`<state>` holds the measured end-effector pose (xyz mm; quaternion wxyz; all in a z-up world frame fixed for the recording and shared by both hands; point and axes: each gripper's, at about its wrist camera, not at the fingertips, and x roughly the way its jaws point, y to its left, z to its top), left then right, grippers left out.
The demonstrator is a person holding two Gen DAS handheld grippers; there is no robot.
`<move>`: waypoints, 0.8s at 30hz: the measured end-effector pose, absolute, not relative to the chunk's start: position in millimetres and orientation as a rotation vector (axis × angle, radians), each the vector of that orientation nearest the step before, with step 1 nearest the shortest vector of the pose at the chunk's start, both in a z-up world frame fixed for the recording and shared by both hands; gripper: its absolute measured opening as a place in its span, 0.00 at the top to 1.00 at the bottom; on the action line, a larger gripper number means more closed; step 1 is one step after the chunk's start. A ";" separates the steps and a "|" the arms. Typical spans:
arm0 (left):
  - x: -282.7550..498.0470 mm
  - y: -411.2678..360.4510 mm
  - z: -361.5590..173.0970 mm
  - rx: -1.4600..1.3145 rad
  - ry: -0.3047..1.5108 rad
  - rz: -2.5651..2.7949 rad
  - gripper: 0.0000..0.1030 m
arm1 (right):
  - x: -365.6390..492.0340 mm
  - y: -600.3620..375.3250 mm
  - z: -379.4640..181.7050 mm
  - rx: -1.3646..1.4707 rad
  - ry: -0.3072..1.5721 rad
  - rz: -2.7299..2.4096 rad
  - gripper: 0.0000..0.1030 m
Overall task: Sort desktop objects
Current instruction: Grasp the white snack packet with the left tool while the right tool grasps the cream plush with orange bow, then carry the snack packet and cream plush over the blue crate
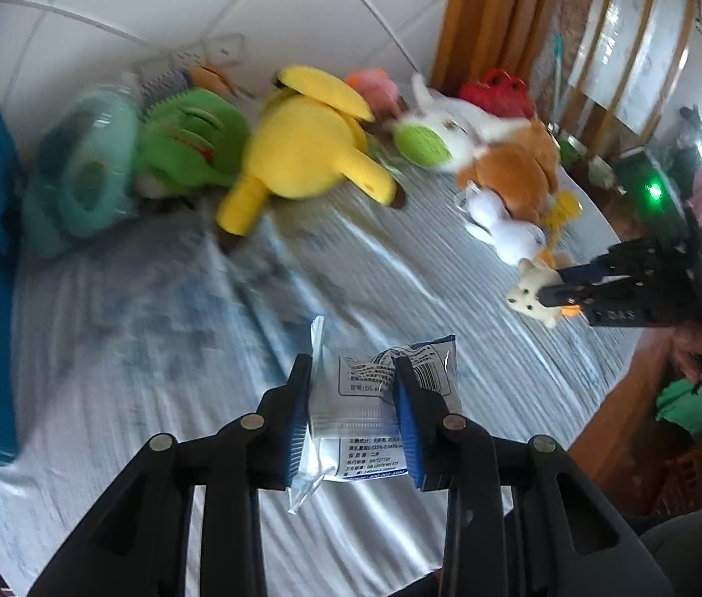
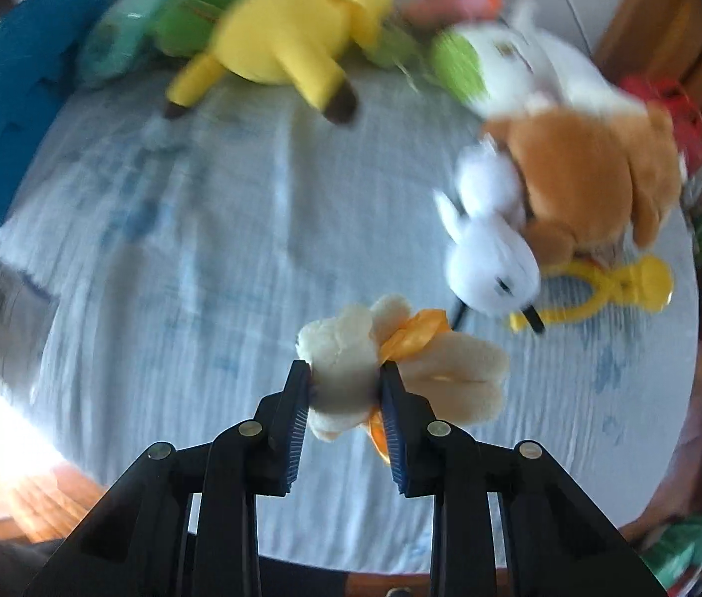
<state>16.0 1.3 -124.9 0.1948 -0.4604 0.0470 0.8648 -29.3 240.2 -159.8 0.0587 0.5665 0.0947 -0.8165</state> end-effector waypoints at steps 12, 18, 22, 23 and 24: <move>17.2 -101.8 -16.1 -1.154 0.054 2.800 0.70 | -55.9 116.6 -70.2 1.356 0.446 -2.415 0.74; 23.4 -161.4 47.5 -1.052 0.027 2.989 0.70 | -66.4 44.1 -12.3 1.138 0.527 -2.403 0.74; 28.6 -213.9 84.6 -0.980 -0.008 3.074 0.70 | -63.0 -17.4 26.7 1.000 0.568 -2.394 0.74; 29.7 -230.7 93.1 -0.959 -0.013 3.092 0.70 | -61.5 -34.6 36.0 0.966 0.577 -2.391 0.74; 30.5 -246.1 100.8 -0.941 -0.016 3.107 0.70 | -59.9 -52.1 44.8 0.934 0.585 -2.388 0.74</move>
